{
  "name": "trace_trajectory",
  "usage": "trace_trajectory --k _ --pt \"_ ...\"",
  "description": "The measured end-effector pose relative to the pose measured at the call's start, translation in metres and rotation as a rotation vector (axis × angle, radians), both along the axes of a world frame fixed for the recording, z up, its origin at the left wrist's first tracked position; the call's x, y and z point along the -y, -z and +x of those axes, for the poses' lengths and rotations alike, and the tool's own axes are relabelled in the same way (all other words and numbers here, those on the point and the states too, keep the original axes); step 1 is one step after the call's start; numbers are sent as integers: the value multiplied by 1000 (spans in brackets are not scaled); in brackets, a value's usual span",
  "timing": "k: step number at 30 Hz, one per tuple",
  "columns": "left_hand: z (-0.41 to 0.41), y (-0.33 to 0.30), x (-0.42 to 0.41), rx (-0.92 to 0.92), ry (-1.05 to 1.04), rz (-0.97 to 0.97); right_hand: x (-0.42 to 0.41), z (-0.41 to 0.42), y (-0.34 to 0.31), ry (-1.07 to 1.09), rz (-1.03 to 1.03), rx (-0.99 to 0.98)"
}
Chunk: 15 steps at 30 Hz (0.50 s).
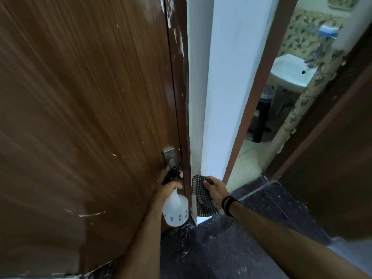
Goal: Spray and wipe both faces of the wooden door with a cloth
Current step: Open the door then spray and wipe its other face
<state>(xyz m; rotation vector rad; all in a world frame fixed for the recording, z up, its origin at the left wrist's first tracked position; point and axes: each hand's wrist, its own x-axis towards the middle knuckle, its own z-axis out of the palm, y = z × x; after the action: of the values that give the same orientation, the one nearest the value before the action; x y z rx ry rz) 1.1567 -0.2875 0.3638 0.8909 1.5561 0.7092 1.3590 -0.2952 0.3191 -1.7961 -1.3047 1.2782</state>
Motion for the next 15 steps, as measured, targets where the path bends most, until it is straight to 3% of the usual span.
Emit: trace_trajectory --k 4,9,13,15 --pt "-19 83 -26 115 -53 -37 -1 3 -5 9 49 43" --pt "11 9 27 -18 20 162 0 16 0 13 49 59" --pt "19 18 60 -134 177 418 7 22 -11 -11 56 43" --pt "19 28 69 -175 173 407 8 30 -15 -58 65 67"
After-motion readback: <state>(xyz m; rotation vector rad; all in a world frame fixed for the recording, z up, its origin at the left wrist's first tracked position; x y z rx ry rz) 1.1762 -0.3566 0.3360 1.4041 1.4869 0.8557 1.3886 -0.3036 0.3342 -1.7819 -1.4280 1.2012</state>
